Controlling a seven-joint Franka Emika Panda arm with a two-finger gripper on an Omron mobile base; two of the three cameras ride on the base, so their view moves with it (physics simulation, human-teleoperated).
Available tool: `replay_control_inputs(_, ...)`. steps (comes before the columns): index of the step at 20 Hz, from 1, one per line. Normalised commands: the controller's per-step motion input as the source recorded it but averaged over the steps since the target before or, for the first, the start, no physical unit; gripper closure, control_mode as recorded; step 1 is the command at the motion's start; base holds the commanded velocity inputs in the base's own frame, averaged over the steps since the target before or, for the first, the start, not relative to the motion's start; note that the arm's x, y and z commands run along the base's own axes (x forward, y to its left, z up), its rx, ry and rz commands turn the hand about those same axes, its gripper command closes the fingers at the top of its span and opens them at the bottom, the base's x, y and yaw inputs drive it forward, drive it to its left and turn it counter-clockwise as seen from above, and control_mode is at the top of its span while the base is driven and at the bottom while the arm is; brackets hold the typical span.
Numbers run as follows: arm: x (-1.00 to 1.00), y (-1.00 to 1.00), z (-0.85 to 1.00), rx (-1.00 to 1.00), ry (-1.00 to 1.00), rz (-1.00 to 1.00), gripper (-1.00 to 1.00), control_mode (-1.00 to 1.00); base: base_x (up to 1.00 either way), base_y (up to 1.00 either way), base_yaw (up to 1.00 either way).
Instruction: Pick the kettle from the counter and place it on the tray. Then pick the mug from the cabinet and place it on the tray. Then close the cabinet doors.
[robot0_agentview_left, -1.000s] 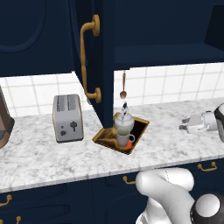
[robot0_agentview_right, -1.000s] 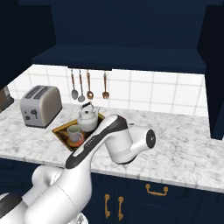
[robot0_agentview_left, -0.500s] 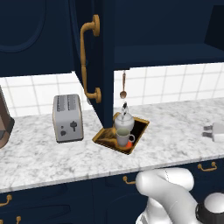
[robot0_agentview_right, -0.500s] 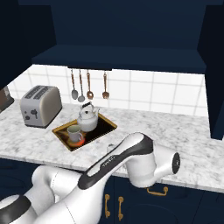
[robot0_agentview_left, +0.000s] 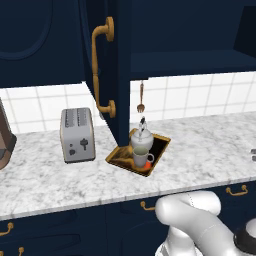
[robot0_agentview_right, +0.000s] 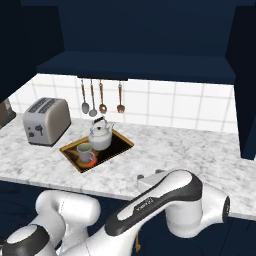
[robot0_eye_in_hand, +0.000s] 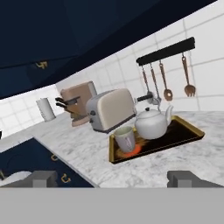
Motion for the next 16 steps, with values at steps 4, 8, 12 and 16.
replay_control_inputs(4, -0.04, -0.44, 0.32, 0.08, 0.01, 0.00, -1.00, -1.00, 0.00, 0.00, 0.00)
replay_control_inputs(8, -0.09, -0.51, 0.00, 0.13, 0.01, 0.00, -1.00, -1.00, 0.00, 0.00, 0.00)
replay_control_inputs(12, -0.27, -0.37, 0.00, 0.09, 0.00, 0.00, -1.00, -1.00, 0.00, 0.00, 0.00)
replay_control_inputs(16, -0.12, -0.31, 0.01, 0.00, 0.00, 0.00, -1.00, -1.00, 0.00, 0.00, 0.00)
